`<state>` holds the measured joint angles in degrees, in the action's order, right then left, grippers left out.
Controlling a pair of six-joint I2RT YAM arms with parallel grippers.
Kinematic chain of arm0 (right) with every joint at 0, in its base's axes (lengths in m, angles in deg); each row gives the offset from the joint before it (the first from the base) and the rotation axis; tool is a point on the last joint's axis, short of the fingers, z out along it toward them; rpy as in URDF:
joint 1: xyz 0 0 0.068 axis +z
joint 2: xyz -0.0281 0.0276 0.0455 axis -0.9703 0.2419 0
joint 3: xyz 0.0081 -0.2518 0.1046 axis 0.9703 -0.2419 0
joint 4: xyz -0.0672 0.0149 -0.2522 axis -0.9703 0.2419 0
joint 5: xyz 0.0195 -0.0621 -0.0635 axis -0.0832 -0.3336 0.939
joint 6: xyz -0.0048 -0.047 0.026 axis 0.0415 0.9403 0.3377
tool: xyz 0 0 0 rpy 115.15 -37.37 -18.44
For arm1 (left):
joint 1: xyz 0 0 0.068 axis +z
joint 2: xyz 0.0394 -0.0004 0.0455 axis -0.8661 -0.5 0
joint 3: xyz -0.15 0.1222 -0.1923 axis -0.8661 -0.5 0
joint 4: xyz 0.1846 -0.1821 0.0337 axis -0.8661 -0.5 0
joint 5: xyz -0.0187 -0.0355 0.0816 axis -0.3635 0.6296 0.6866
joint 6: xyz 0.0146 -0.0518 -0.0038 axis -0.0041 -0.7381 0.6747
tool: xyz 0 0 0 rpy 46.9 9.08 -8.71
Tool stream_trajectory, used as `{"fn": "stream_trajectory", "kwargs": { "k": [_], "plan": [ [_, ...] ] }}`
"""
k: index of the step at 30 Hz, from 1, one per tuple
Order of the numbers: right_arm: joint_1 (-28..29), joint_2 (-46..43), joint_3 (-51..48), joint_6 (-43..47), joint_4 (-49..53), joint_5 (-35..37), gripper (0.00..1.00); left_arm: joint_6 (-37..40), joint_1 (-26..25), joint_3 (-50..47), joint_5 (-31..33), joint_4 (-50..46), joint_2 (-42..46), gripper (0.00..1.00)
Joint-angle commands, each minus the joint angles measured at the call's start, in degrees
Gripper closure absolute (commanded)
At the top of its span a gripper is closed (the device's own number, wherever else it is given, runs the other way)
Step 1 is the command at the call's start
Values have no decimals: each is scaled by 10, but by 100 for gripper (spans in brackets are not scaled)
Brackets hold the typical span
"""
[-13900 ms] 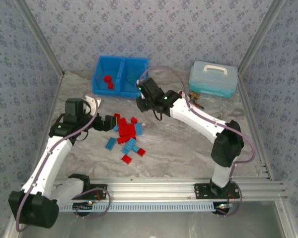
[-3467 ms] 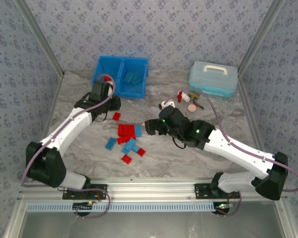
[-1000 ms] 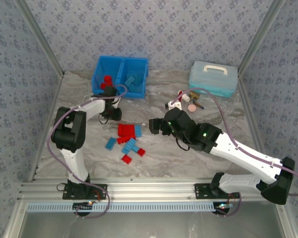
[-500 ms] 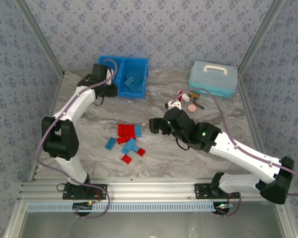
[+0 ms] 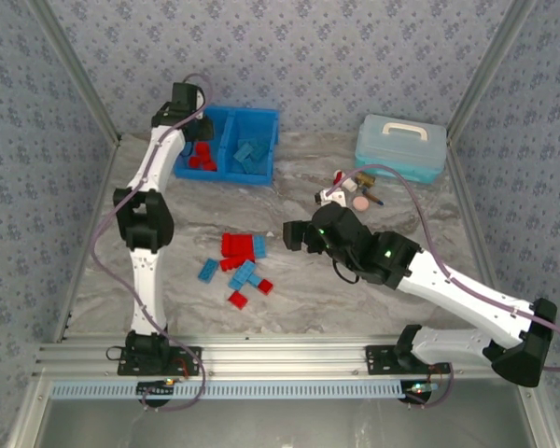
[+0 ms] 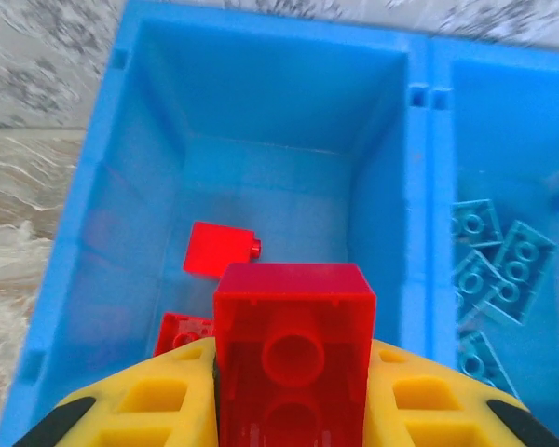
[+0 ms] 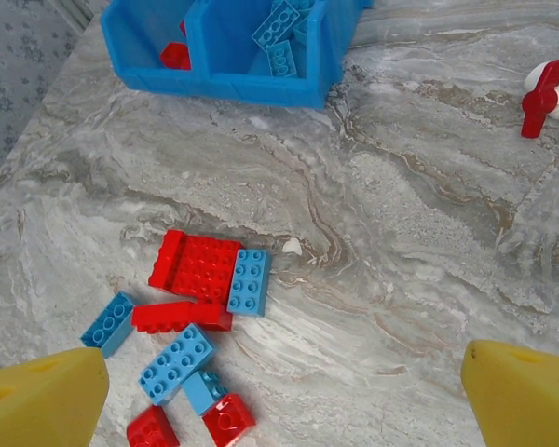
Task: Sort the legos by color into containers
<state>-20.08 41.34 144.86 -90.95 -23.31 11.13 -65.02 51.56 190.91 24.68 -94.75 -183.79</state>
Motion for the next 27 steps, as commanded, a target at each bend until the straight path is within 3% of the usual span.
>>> {"fn": "stream_trajectory", "kwargs": {
  "k": [1,5,11,15,20,23,27],
  "plan": [
    [5,-19,10,-24,17,26,0,-23,14,117,-13,-68,-60,72],
    [9,-24,7,-31,18,33,0,-39,21,157,-61,-61,-99,66],
    [10,-20,10,-32,29,32,0,-46,21,156,-78,-64,-92,55],
    [11,-19,11,-31,29,31,0,-48,21,156,-92,-72,-61,50],
    [12,-22,5,-32,26,35,0,-70,19,125,-123,-108,25,50],
    [13,-28,-4,-32,22,38,0,-73,10,-24,-130,-81,152,50],
    [11,-37,-18,-24,3,38,0,-75,-15,-353,-113,19,383,50]
  ]
}}
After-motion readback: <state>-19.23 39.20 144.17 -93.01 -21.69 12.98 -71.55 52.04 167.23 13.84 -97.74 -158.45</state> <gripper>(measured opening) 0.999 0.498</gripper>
